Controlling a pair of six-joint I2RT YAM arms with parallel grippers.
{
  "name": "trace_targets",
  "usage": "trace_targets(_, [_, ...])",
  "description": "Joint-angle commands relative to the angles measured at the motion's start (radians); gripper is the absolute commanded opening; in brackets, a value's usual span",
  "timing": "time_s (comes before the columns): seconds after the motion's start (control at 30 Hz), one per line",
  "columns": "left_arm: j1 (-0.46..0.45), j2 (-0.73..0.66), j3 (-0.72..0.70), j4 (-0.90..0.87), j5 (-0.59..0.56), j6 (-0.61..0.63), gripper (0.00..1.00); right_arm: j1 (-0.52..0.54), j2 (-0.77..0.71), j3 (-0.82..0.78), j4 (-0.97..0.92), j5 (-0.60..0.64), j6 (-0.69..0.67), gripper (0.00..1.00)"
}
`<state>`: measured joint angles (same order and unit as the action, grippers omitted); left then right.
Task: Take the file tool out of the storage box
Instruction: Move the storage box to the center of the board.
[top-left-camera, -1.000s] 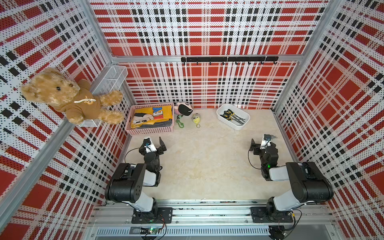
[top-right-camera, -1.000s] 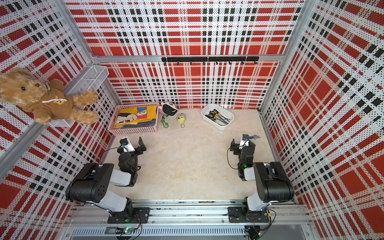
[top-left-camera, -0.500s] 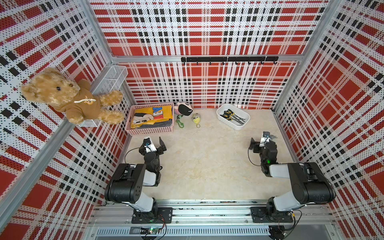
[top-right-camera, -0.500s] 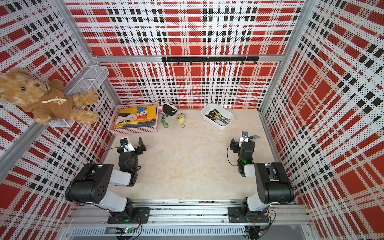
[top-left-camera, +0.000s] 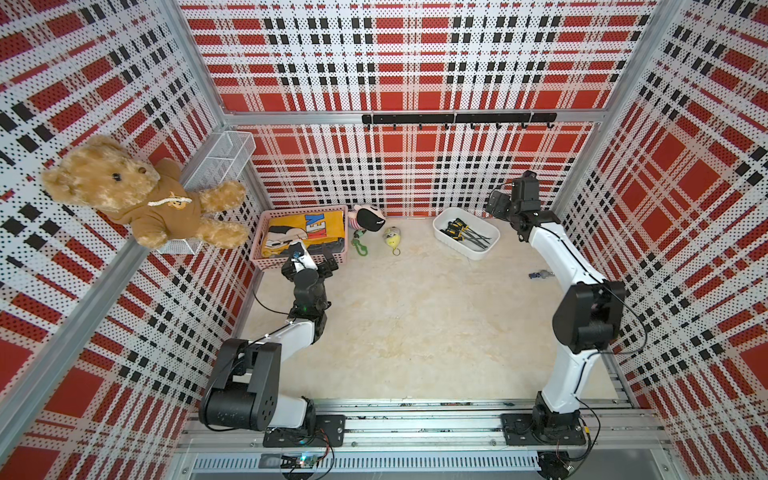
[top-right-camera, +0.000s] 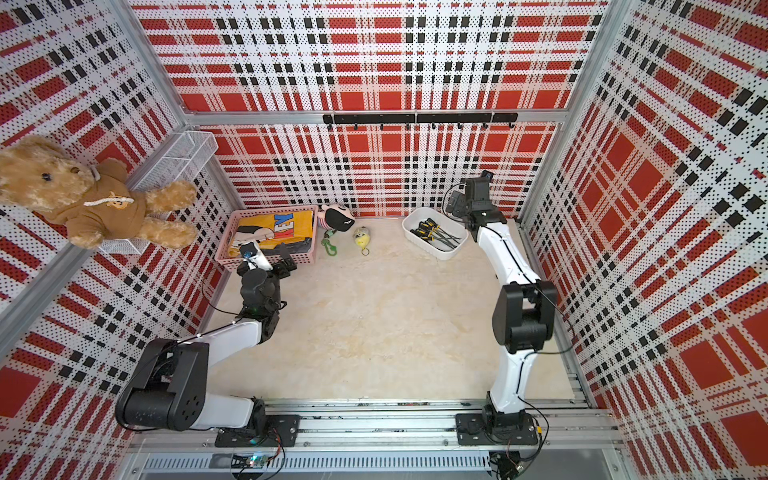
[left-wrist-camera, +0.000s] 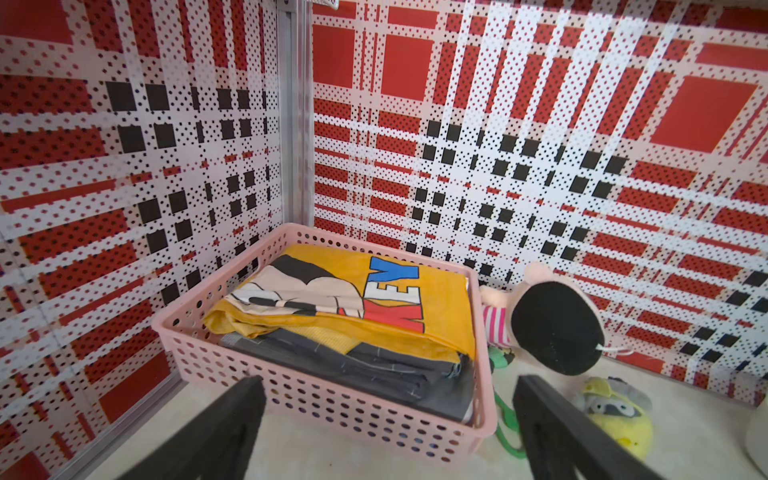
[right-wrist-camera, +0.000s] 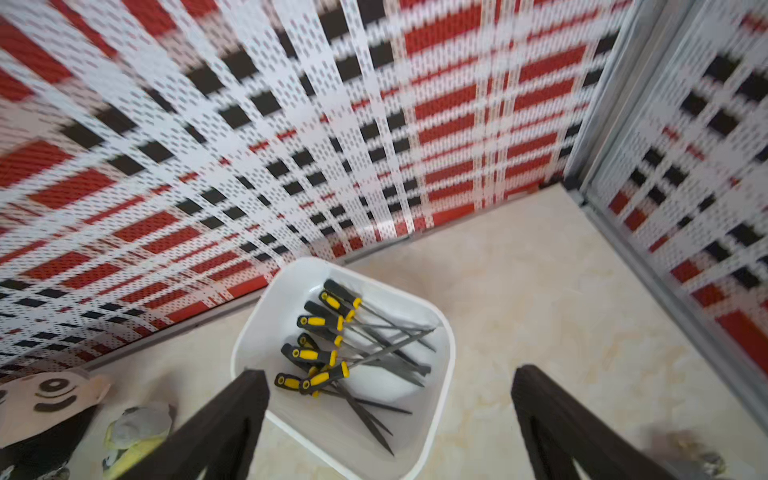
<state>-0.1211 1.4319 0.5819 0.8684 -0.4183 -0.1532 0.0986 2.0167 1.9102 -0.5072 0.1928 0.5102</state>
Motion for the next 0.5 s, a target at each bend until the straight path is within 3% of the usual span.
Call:
trace_targets(0.0, [-0.015,0.050,0.084,-0.078,0.046,-0.063,0.99,-0.010,0.120,0.132,-0.335,-0.072,0.138,0.90])
trace_targets(0.17, [-0.044,0.113,0.194,-0.144,0.078,-0.086,0.98,-0.017,0.236,0.237,-0.394,-0.155,0.134,0.76])
trace_targets(0.3, [-0.059,0.121,0.201,-0.173,0.106,-0.128,0.96,-0.023,0.280,0.245,-0.406,-0.170,0.125,0.62])
trace_targets(0.47, [-0.084,0.110,0.163,-0.182,0.104,-0.143,0.95,-0.028,0.263,0.184,-0.367,-0.155,0.132,0.61])
